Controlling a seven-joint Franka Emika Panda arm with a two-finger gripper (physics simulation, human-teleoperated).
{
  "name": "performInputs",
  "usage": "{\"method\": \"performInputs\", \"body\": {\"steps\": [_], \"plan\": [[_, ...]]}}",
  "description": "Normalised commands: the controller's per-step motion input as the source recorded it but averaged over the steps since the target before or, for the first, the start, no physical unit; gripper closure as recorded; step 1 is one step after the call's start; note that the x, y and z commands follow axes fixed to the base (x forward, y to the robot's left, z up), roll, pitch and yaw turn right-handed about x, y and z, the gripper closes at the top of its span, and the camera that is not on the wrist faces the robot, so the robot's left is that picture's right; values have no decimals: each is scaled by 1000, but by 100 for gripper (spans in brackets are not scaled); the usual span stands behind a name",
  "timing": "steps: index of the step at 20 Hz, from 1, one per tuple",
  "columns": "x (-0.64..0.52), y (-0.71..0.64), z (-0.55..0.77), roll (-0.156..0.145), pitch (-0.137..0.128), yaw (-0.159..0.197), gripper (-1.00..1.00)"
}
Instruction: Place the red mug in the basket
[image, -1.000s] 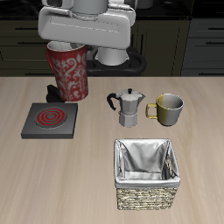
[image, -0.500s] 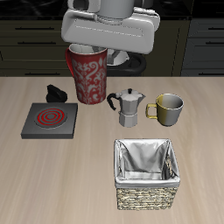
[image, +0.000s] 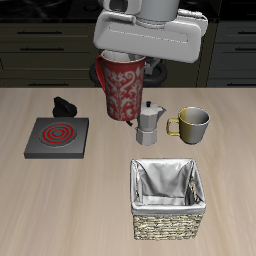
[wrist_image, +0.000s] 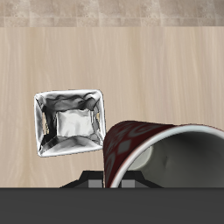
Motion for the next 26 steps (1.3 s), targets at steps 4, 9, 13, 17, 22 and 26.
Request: {"method": "performInputs", "body": {"steps": [4,9,13,17,22,26], "plan": [[15,456,-19,34,-7,35,100],[74,430,-48,74,16,9,100],[81,360,-57,43,-5,55,100],[133,411,-112,49,8,54,100],[132,259,-158,25,19,16,100],[61,98,-129,0,9,12,100]]}}
